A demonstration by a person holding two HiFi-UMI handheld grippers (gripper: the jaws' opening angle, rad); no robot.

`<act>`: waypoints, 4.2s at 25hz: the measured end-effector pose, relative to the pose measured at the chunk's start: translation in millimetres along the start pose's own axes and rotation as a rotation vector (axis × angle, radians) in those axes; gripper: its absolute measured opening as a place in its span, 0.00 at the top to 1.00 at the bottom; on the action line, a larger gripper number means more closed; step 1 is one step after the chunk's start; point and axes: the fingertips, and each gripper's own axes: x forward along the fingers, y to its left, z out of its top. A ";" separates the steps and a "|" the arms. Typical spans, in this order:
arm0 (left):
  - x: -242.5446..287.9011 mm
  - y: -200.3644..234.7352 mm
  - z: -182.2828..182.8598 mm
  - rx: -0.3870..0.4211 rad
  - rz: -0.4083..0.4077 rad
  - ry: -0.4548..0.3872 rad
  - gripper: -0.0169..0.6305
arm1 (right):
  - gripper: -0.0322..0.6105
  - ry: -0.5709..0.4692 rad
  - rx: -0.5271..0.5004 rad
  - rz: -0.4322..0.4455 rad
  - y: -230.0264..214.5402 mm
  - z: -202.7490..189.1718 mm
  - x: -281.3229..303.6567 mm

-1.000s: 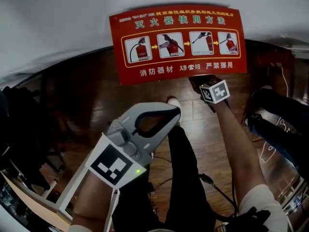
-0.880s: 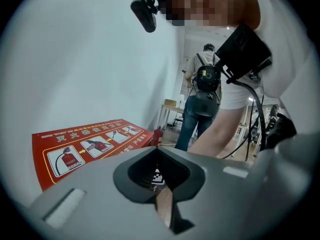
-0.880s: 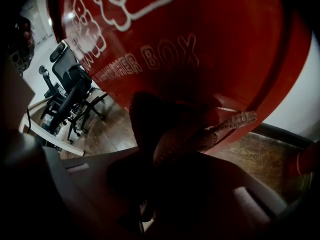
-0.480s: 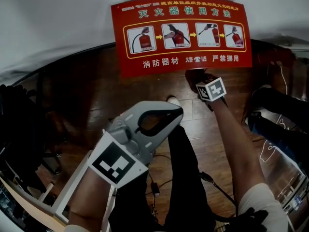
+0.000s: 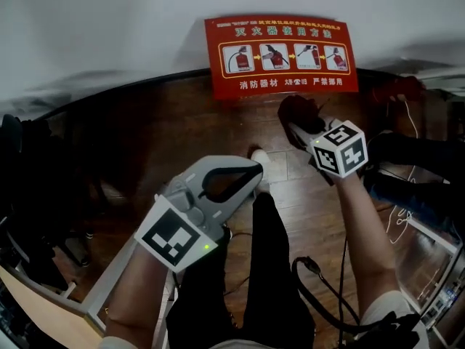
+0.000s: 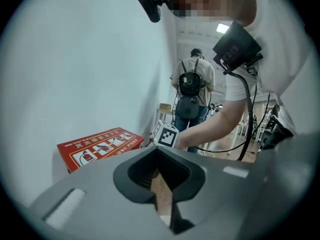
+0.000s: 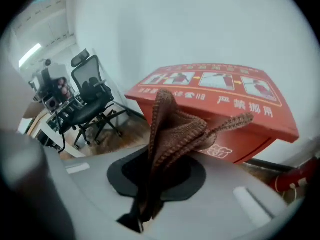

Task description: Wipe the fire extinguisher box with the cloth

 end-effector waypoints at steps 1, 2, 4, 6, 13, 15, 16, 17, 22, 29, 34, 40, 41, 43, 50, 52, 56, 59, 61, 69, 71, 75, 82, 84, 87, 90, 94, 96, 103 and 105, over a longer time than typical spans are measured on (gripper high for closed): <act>-5.1 -2.2 -0.8 0.001 -0.001 0.002 0.97 | 0.87 -0.012 0.011 -0.008 -0.7 4.8 0.6; -9.1 -3.7 -2.9 0.001 0.000 0.007 0.97 | 0.87 -0.021 0.025 -0.011 -2.8 7.1 4.9; -15.0 -3.9 -8.8 0.003 0.008 0.007 0.97 | 0.87 -0.027 0.046 -0.011 -8.3 4.9 20.8; -17.6 1.2 -16.2 -0.002 0.022 -0.009 0.97 | 0.87 -0.022 0.048 -0.015 -15.9 -0.8 41.5; -10.4 14.2 -62.0 -0.048 0.046 0.003 0.97 | 0.87 0.036 0.036 -0.036 -41.2 -40.9 113.8; -5.1 17.2 -73.3 -0.060 0.047 0.002 0.97 | 0.87 0.051 0.031 -0.041 -49.4 -53.1 133.3; -1.8 18.9 -78.7 -0.063 0.046 0.000 0.97 | 0.87 0.059 0.030 -0.046 -54.4 -59.9 143.2; 1.6 20.6 -84.1 -0.064 0.045 -0.002 0.97 | 0.87 0.068 0.030 -0.051 -59.6 -67.1 153.4; 17.6 29.7 -114.0 -0.053 0.030 -0.008 0.97 | 0.87 0.098 0.057 -0.058 -82.9 -105.4 204.5; 29.7 40.8 -146.4 -0.027 0.012 -0.017 0.97 | 0.87 0.184 0.067 -0.060 -100.3 -157.4 268.7; 25.0 40.4 -148.0 -0.026 0.020 -0.030 0.97 | 0.87 0.183 0.082 -0.056 -93.5 -162.5 273.9; 4.8 32.5 -122.2 -0.040 0.044 -0.032 0.97 | 0.87 0.151 0.033 -0.025 -41.2 -127.2 216.6; 0.5 30.5 -115.3 -0.039 0.049 -0.035 0.97 | 0.87 0.131 0.020 -0.015 -29.7 -115.2 202.8; -8.9 26.3 -100.3 -0.039 0.058 -0.044 0.97 | 0.87 0.089 -0.009 0.004 -7.4 -88.7 173.2; -45.0 17.4 -54.3 -0.045 0.089 -0.066 0.97 | 0.87 -0.020 -0.057 0.020 48.1 -4.3 90.3; -52.8 17.1 -45.4 -0.045 0.093 -0.070 0.97 | 0.87 -0.039 -0.071 0.021 57.3 14.5 83.2; -64.5 20.0 -43.6 -0.042 0.097 -0.069 0.97 | 0.87 -0.048 -0.047 0.010 57.3 27.3 100.1; -67.3 23.8 -54.4 -0.053 0.101 -0.063 0.97 | 0.87 -0.024 -0.030 -0.003 47.6 15.2 128.4; -67.4 26.6 -64.3 -0.059 0.100 -0.059 0.97 | 0.87 -0.001 -0.025 -0.014 39.6 1.9 150.0; -63.1 41.9 -108.8 -0.083 0.098 -0.072 0.97 | 0.87 0.087 0.011 -0.034 14.5 -52.4 238.9; -61.0 49.7 -121.7 -0.098 0.109 -0.071 0.97 | 0.87 0.107 0.029 -0.024 9.0 -65.5 261.9; -58.2 59.5 -140.8 -0.126 0.128 -0.072 0.97 | 0.87 0.163 0.079 -0.008 -7.4 -97.4 300.2; -66.1 71.7 -135.9 -0.151 0.162 -0.052 0.97 | 0.87 0.199 0.093 0.043 12.1 -96.9 296.3; -71.8 71.9 -120.6 -0.156 0.175 -0.060 0.97 | 0.87 0.192 0.056 0.066 32.5 -81.3 273.3; -86.4 69.9 -91.1 -0.166 0.200 -0.077 0.97 | 0.87 0.181 -0.022 0.098 68.2 -52.2 226.5; -107.3 66.4 -56.1 -0.180 0.228 -0.099 0.97 | 0.87 0.195 -0.106 0.148 109.4 -22.3 172.4; -138.2 56.2 -9.2 -0.165 0.266 -0.116 0.97 | 0.87 0.240 -0.298 0.260 168.6 34.6 92.8; -156.2 53.8 9.7 -0.132 0.294 -0.120 0.97 | 0.87 0.267 -0.442 0.316 189.0 71.4 60.9; -217.3 65.2 53.5 -0.079 0.419 -0.139 0.97 | 0.87 0.434 -1.061 0.484 215.3 197.5 19.3; -218.2 66.0 55.6 -0.079 0.450 -0.113 0.97 | 0.87 0.529 -1.237 0.545 212.6 213.0 10.5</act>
